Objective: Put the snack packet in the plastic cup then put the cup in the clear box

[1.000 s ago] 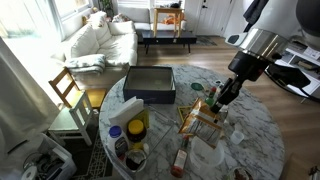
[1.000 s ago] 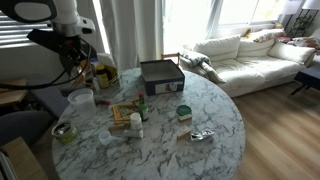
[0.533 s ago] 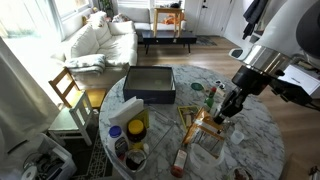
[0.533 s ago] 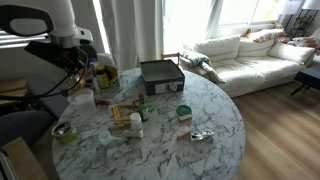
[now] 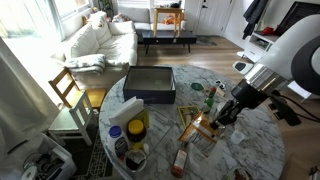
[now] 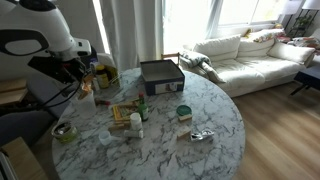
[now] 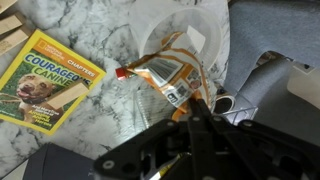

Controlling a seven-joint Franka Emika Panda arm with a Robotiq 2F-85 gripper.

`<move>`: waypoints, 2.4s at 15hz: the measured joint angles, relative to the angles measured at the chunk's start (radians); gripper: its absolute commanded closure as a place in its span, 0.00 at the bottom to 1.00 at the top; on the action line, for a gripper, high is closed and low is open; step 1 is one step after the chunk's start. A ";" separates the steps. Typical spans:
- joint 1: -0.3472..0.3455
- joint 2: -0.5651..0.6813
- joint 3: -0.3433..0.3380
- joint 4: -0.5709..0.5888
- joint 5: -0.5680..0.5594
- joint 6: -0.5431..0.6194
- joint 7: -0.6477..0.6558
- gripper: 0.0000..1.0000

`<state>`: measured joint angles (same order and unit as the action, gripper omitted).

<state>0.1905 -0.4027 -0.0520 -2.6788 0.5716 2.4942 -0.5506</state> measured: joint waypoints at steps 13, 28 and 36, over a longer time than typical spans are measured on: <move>0.063 0.054 -0.007 -0.073 0.003 0.041 -0.010 0.66; 0.013 0.050 -0.003 0.025 -0.083 -0.109 0.219 0.00; -0.069 0.082 -0.009 0.020 -0.160 -0.061 0.272 0.00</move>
<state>0.1219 -0.3208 -0.0607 -2.6587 0.4120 2.4330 -0.2784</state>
